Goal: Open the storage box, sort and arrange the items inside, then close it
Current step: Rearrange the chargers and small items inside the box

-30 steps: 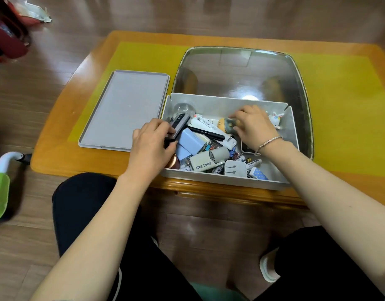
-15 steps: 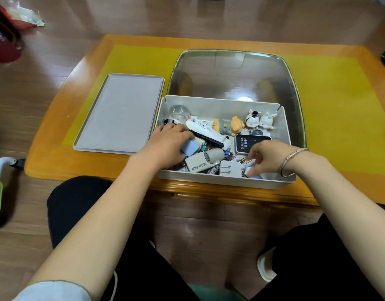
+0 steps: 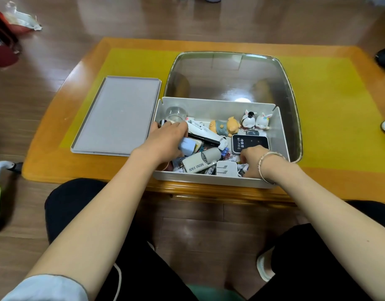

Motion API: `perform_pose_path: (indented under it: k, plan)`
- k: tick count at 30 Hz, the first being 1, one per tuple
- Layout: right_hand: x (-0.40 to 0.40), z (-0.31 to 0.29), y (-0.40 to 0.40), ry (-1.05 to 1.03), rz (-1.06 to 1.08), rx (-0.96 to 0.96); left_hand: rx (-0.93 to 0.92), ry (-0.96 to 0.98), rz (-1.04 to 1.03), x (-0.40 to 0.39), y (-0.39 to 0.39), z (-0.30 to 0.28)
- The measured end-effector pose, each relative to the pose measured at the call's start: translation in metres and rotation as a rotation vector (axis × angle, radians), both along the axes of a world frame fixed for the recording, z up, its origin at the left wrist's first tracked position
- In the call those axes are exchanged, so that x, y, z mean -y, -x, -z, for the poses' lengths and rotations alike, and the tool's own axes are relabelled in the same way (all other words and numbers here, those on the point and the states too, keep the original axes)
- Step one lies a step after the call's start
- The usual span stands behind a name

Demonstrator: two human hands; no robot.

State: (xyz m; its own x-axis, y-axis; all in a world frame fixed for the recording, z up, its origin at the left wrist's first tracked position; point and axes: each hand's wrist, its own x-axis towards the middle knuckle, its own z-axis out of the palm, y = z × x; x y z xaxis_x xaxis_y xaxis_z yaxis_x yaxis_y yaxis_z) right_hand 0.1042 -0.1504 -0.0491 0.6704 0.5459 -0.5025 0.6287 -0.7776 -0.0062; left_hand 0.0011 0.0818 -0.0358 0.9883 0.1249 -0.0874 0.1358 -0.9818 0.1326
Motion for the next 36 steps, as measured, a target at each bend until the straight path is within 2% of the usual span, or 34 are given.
perform_pose_path:
  k: [4,7,11,16,24,27,29,32,36]
  plan:
    - [-0.003,-0.001,0.001,-0.054,-0.001,0.010,0.023,0.041,-0.008,0.002,0.006,0.002]
    - [-0.007,-0.006,0.000,-0.217,0.069,0.006,0.109,0.070,-0.031,0.003,0.011,0.002]
    - [-0.013,-0.015,0.004,-0.429,0.055,-0.073,0.286,0.148,-0.081,0.006,0.017,-0.002]
    - [-0.044,-0.028,-0.008,-0.692,0.064,0.051,0.404,0.174,-0.219,0.004,0.016,-0.010]
    - [-0.090,-0.040,-0.020,-0.835,0.139,-0.138,0.444,0.214,-0.295,0.002,0.016,-0.017]
    - [-0.077,-0.043,-0.022,-0.888,0.146,-0.102,0.448,0.260,-0.257,0.006,0.012,-0.019]
    - [-0.067,-0.048,-0.017,-0.958,0.198,-0.285,0.448,0.289,-0.178,0.015,0.006,-0.020]
    - [-0.053,-0.053,-0.007,-0.930,0.216,-0.527,0.457,0.348,-0.037,0.036,-0.005,-0.023]
    - [-0.031,-0.049,-0.005,-0.972,0.284,-0.511,0.475,0.453,0.047,0.062,-0.015,-0.021]
